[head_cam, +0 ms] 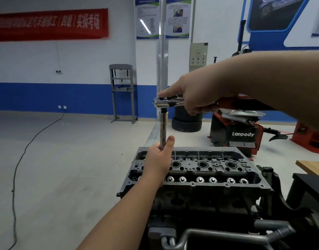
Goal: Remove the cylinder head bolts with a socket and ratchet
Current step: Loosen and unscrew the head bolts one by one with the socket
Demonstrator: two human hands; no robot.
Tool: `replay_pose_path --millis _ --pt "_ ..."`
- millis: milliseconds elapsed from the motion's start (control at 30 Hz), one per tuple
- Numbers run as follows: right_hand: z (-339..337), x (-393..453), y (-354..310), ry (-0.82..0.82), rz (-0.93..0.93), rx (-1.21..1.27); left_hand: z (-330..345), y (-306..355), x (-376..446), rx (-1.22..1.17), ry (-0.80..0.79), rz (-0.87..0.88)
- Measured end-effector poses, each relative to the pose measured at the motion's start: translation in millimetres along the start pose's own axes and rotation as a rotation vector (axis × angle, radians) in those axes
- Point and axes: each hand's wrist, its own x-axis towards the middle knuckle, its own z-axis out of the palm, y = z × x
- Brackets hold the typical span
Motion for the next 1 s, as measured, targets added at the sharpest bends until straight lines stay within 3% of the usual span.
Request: replay_pose_path --millis 633,1000 --pt "27 21 48 0.339 -0.312 -0.179 -1 4 -2 -0.030 -0.027 -0.052" --pt "24 22 57 0.318 -0.328 -0.237 0 4 1 -0.012 -0.017 -0.051"
